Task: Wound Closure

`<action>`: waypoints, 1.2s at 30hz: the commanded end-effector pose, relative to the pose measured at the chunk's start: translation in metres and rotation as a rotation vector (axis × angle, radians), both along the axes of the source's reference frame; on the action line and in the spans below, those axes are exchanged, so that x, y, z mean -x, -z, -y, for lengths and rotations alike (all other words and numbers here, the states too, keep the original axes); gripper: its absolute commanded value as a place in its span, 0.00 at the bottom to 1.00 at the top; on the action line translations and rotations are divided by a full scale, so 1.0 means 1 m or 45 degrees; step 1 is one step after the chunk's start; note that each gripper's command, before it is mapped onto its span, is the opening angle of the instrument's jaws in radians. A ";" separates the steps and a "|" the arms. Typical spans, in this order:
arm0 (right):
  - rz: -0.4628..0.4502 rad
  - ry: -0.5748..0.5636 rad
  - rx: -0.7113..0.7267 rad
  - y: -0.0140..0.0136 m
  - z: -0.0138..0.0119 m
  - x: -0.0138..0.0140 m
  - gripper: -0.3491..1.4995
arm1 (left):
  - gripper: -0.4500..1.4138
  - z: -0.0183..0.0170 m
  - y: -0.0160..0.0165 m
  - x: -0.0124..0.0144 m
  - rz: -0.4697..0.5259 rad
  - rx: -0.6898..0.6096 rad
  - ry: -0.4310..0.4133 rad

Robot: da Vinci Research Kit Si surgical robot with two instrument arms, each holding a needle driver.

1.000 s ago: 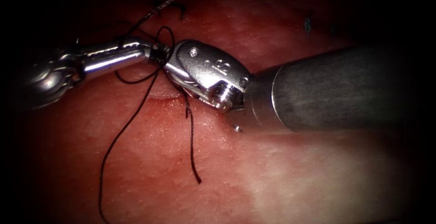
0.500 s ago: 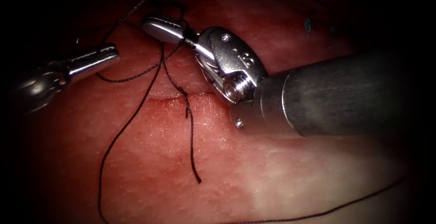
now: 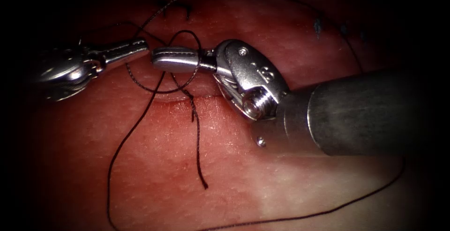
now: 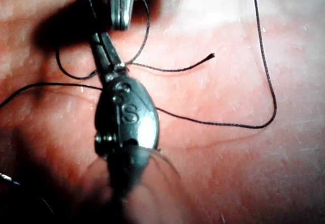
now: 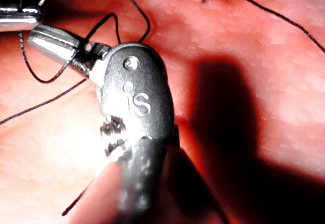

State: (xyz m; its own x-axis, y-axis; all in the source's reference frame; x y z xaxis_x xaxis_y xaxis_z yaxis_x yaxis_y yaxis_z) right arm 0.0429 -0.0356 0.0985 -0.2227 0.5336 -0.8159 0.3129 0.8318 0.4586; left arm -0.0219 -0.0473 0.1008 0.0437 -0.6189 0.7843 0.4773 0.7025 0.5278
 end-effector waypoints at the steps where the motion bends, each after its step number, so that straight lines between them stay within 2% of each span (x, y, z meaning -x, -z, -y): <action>1: -0.027 0.017 0.032 0.0001 -0.0001 -0.0002 0.00 | 0.00 0.0008 -0.0009 0.0003 0.000 -0.008 -0.011; 8: -0.033 0.234 0.166 0.0025 -0.0009 0.0002 0.00 | 0.00 0.0003 -0.0028 0.0012 -0.015 -0.019 -0.043; 14: -0.028 0.383 0.251 0.0038 0.0006 -0.0006 0.00 | 0.00 -0.0002 -0.0045 0.0019 -0.009 -0.014 -0.043; 20: 0.018 0.486 0.355 0.0032 0.0020 -0.0011 0.00 | 0.00 -0.0002 -0.0049 0.0019 -0.004 -0.009 -0.050; 24: 0.112 0.616 0.458 0.0015 0.0030 -0.0016 0.02 | 0.00 -0.0001 -0.0049 0.0019 0.002 -0.010 -0.055; 26: 0.149 0.655 0.502 0.0007 0.0033 -0.0016 0.11 | 0.00 -0.0001 -0.0048 0.0019 0.007 -0.010 -0.060; 30: 0.214 0.731 0.595 -0.0012 0.0040 -0.0011 0.47 | 0.00 0.0003 -0.0045 0.0021 0.018 -0.010 -0.070; 31: 0.229 0.749 0.615 -0.0016 0.0042 -0.0011 0.52 | 0.00 0.0004 -0.0044 0.0021 0.021 -0.009 -0.073; 33: 0.255 0.796 0.665 -0.0023 0.0048 -0.0010 0.61 | 0.00 0.0006 -0.0043 0.0023 0.029 -0.009 -0.080; 36: 0.280 0.871 0.709 -0.0030 0.0054 -0.0008 0.65 | 0.00 0.0007 -0.0042 0.0024 0.030 -0.008 -0.081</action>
